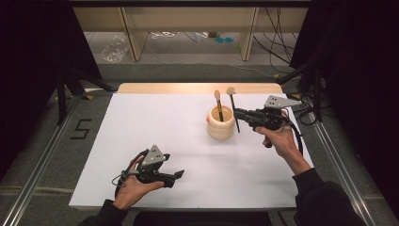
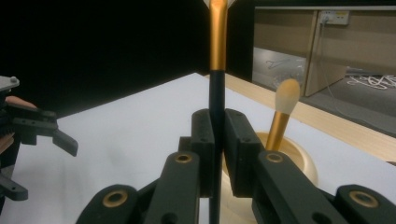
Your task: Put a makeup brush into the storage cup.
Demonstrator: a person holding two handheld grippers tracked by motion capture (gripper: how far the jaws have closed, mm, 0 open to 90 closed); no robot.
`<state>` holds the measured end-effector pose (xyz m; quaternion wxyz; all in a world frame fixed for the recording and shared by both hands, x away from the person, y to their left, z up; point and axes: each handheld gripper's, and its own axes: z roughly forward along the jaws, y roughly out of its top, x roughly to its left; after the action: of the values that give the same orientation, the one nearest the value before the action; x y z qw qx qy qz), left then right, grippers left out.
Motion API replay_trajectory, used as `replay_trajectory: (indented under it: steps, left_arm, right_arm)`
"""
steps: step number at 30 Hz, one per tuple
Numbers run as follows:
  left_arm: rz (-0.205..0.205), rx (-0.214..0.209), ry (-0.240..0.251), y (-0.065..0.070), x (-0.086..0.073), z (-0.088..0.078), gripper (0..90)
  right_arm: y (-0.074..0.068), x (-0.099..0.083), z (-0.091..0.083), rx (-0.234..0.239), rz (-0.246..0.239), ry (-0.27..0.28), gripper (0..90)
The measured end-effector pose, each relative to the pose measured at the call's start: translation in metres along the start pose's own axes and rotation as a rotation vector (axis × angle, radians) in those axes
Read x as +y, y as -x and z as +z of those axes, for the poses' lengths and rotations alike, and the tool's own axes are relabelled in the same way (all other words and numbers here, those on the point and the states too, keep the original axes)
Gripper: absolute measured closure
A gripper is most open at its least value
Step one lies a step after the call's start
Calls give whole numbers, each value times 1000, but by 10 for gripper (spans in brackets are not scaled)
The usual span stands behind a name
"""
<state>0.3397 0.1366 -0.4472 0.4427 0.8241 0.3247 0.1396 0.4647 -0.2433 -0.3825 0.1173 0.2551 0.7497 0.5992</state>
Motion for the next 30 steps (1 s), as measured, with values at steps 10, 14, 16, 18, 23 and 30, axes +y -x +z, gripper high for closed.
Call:
replay_trajectory:
  steps: [10, 14, 16, 18, 23, 30]
  left_arm:
    - [-1, 5, 2, 0, 0, 0, 207]
    - [-12, -3, 7, 0, -1, 1, 197]
    - [-14, -3, 8, 0, -1, 1, 196]
    - [-14, -1, -1, 0, -1, 1, 189]
    - [-26, -1, 13, 1, -1, 2, 189]
    - [-14, -2, 9, -1, -1, 1, 189]
  right_arm:
    - [11, 10, 3, -49, -9, 53, 833]
    - [14, 11, 6, -56, 15, 47, 833]
    - [15, 12, 6, -61, 13, 48, 833]
    - [17, 15, 8, -65, 5, 51, 833]
    - [20, 18, 14, -75, 15, 79, 833]
    - [23, 24, 23, -78, 18, 96, 833]
